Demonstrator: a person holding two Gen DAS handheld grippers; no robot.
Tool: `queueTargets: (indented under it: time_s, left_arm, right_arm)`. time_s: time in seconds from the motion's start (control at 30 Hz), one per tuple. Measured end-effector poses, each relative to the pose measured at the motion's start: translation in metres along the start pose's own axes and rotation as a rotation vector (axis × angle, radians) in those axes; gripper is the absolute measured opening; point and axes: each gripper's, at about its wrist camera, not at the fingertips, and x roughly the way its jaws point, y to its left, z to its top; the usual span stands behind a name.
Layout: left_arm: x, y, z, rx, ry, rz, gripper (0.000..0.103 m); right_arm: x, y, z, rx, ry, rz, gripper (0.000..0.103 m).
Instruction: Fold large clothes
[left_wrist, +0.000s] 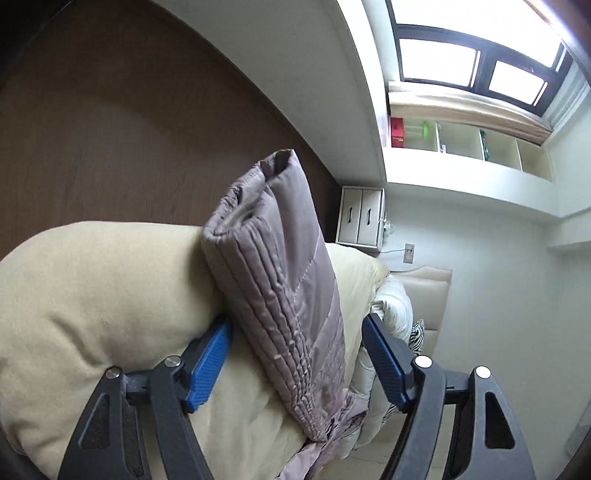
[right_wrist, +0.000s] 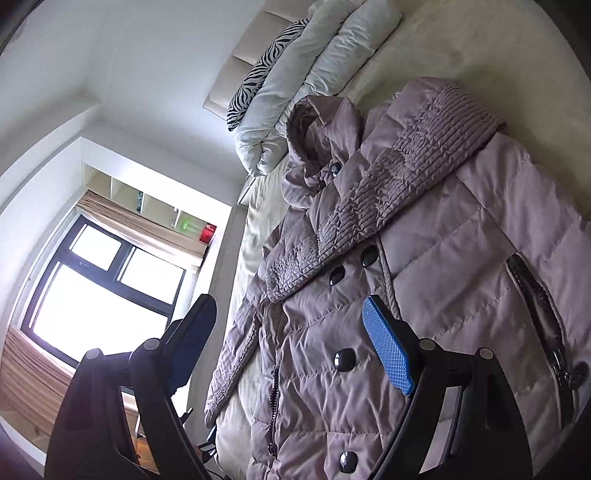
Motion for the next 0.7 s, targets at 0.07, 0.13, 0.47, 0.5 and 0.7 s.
queueTargets:
  time_s: [0.07, 0.13, 0.47, 0.5, 0.7]
  left_arm:
    - [0.005, -0.001, 0.006, -0.011, -0.015, 0.001, 0.071]
    - [0.009, 0.0, 0.011, -0.018, -0.03, 0.034, 0.049]
    - [-0.002, -0.046, -0.006, 0.238, -0.04, 0.021, 0.015]
    - [-0.005, -0.061, -0.017, 0.314, -0.04, 0.012, 0.015]
    - [0.003, -0.15, -0.147, 0.9, 0.036, -0.008, 0.015]
  right_arm:
    - [-0.004, 0.002, -0.003, 0.002, -0.005, -0.003, 0.081]
    - [-0.007, 0.002, -0.004, 0.003, -0.003, -0.003, 0.081]
    - [-0.016, -0.003, -0.022, -0.01, 0.026, -0.025, 0.081]
    - [-0.016, -0.004, -0.022, -0.01, 0.028, -0.024, 0.081]
    - [-0.011, -0.003, -0.025, -0.024, 0.063, -0.021, 0.081]
